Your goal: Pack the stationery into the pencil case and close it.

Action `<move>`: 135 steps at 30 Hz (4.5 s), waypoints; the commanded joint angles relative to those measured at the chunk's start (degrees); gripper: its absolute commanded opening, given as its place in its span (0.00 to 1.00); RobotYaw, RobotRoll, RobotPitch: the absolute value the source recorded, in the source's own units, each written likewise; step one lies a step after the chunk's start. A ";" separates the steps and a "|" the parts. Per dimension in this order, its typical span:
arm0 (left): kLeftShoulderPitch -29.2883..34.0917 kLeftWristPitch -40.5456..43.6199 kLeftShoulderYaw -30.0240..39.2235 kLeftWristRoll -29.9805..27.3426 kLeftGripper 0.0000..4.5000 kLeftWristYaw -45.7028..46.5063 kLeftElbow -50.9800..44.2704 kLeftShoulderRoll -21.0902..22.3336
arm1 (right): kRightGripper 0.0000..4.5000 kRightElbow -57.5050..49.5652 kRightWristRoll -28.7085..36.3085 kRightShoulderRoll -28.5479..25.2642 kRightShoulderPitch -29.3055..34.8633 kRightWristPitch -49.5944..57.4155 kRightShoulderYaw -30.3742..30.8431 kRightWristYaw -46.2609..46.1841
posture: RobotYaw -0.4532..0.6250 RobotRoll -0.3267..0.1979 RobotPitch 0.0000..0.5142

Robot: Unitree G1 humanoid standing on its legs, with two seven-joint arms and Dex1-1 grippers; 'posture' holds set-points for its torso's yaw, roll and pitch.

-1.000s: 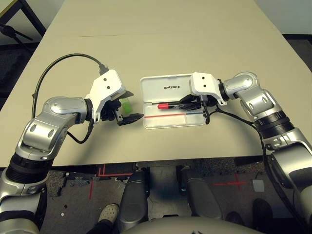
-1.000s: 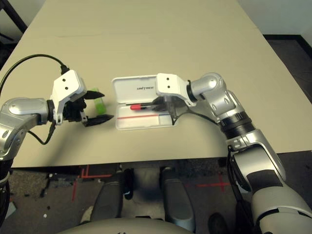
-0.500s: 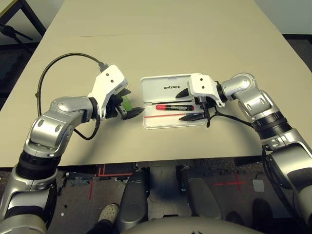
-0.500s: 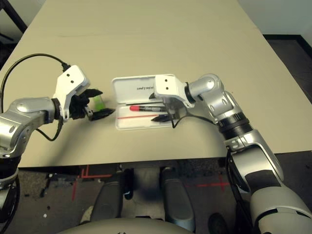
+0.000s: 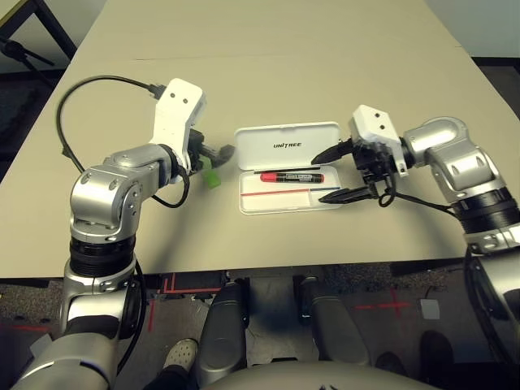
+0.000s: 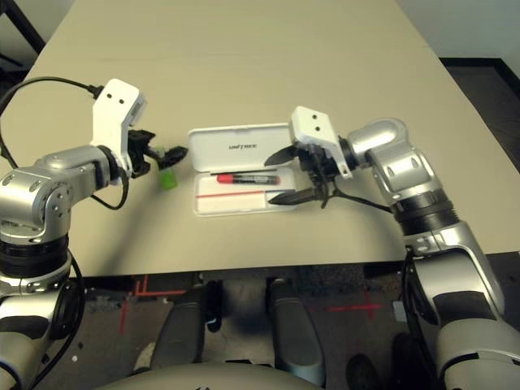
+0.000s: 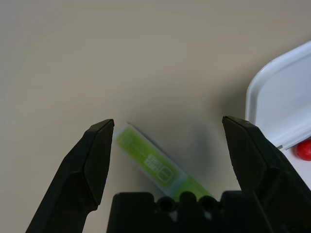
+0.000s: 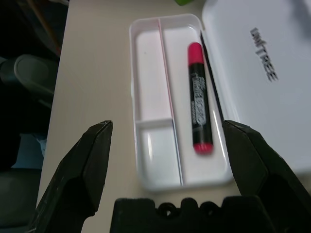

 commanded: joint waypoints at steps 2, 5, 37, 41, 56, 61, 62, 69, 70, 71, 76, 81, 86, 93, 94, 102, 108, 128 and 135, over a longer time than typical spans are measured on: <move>-2.26 6.79 3.45 3.67 1.00 6.51 2.03 -5.37 | 1.00 -1.64 2.91 -4.71 1.95 2.61 -3.05 3.10 | 0.44 0.62 0.43; -4.27 11.35 5.79 5.47 1.00 9.59 3.20 -9.59 | 1.00 -2.85 5.42 -7.74 3.65 3.99 -4.12 4.30 | 0.43 0.62 0.43; -2.84 13.15 9.59 11.18 0.44 18.59 13.88 -20.26 | 1.00 -8.34 13.38 -9.84 7.60 6.18 -6.88 2.84 | 0.37 0.62 0.45; -3.24 13.15 9.57 11.16 0.24 18.79 14.12 -19.79 | 1.00 -8.31 13.38 -9.85 7.64 6.10 -7.05 2.68 | 0.37 0.62 0.44; -3.40 13.14 1.98 6.02 0.24 8.76 10.28 -4.22 | 1.00 -4.96 11.87 -8.19 6.99 4.01 -6.22 2.64 | 0.43 0.62 0.43; -1.67 10.73 -0.33 2.50 0.24 2.60 6.79 2.53 | 1.00 -1.98 10.52 -6.70 5.40 2.37 -5.33 3.50 | 0.46 0.62 0.43; -1.02 8.87 -0.92 1.78 0.24 0.84 6.11 4.44 | 1.00 -1.29 10.19 -6.33 5.06 1.98 -5.12 3.72 | 0.48 0.62 0.43; 3.03 -1.31 -6.24 -3.39 0.24 -12.68 -0.34 18.39 | 1.00 2.94 8.89 -4.98 2.77 -0.67 -3.37 4.94 | 0.52 0.62 0.43; 3.57 -2.70 -7.25 -4.18 0.24 -14.86 -1.53 20.33 | 1.00 3.27 9.17 -5.11 2.56 -1.05 -3.01 4.94 | 0.52 0.62 0.43; 4.03 -4.25 -8.09 -4.66 0.24 -16.63 -2.48 21.81 | 1.00 3.63 9.39 -5.28 2.40 -1.41 -2.72 4.94 | 0.52 0.62 0.42; 4.82 -10.27 -10.66 -6.53 0.24 -24.17 -5.40 26.67 | 1.00 4.75 13.12 -7.31 2.18 -3.84 -1.42 4.94 | 0.51 0.62 0.42; 3.39 -15.45 -12.89 -7.88 0.24 -30.95 -6.41 29.19 | 1.00 3.97 15.73 -9.57 3.29 -4.65 -1.16 4.94 | 0.48 0.62 0.41; 0.95 -20.40 -15.00 -7.96 0.24 -35.98 -6.43 28.87 | 1.00 2.09 17.95 -11.25 5.81 -5.06 -2.96 4.94 | 0.45 0.62 0.39; -2.59 -26.16 -19.78 -6.07 0.24 -40.52 -3.49 27.11 | 1.00 -1.70 23.94 -15.51 10.75 -4.64 -6.28 4.94 | 0.39 0.62 0.38; -2.98 -26.41 -20.19 -6.06 0.24 -40.92 -3.28 26.82 | 1.00 -2.05 24.32 -15.80 11.24 -4.49 -6.72 4.94 | 0.39 0.62 0.38; -5.75 -29.87 -26.26 -3.73 0.24 -43.85 -0.91 22.52 | 1.00 -4.53 23.52 -15.66 14.34 -3.24 -10.61 4.94 | 0.34 0.62 0.37; -6.02 -34.31 -30.56 1.05 0.24 -43.38 3.48 17.70 | 1.00 -6.14 22.56 -14.46 15.43 -2.25 -12.29 4.58 | 0.32 0.62 0.37; -3.03 -42.84 -34.23 9.80 0.24 -48.18 9.65 14.90 | 1.00 -8.33 20.79 -12.34 16.06 -0.63 -14.14 2.39 | 0.30 0.62 0.37; -2.94 -42.67 -34.26 11.10 0.24 -48.39 10.35 13.88 | 1.00 -8.95 20.53 -12.46 16.36 0.30 -14.24 1.35 | 0.30 0.62 0.38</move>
